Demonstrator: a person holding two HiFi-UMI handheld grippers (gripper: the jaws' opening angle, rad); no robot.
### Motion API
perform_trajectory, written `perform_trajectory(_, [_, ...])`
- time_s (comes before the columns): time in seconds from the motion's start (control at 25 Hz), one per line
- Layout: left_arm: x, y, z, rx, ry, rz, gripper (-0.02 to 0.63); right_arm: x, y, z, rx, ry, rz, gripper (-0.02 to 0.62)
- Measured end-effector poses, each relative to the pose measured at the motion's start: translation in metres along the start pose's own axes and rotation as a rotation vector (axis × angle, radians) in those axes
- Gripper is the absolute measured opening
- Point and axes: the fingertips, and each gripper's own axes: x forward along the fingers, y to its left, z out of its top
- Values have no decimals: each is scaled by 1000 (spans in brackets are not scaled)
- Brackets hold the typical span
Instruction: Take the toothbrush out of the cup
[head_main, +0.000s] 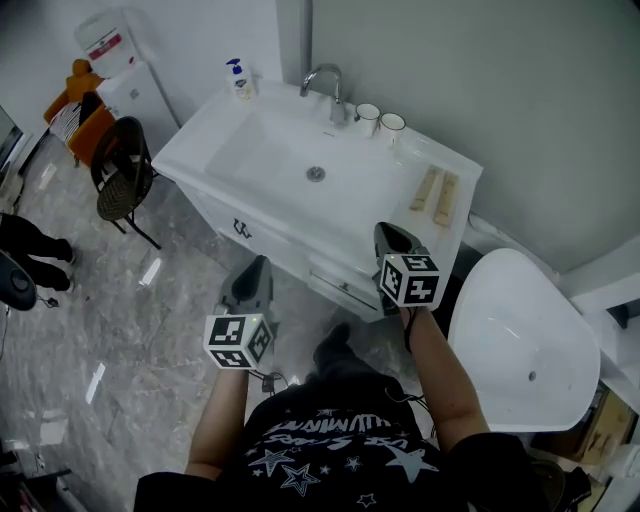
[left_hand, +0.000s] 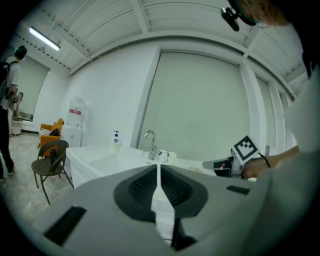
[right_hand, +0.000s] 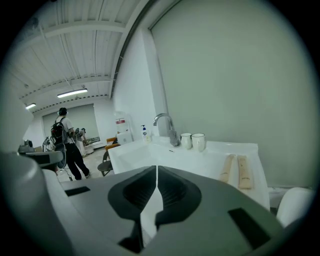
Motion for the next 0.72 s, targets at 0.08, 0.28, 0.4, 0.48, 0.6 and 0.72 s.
perform_trajectory(0.08, [-16,-1,-1,-5,4,9,29,-11,20,-2,-21,-7,34,20])
perform_trajectory(0.28, [-55,-4,-15,-30,20,18,28,-42,65,-14,-54,-23,129,14])
perform_trajectory(0.4, [-70,-11,-30,-43,35,14,29,-58,75,-31,-53,-18,145,15])
perform_trajectory(0.48, [-79,-15,-36,-51,41,10,28,-68,80,-39,-46,-14,150,14])
perform_trajectory(0.6, [-90,-20,-38,-52,40,8,28,-79,87,-45,-56,-10,164,15])
perform_trajectory(0.72, [-96,-23,-37,-56,30,22,28,-86,89,-45,-72,-13,183,14])
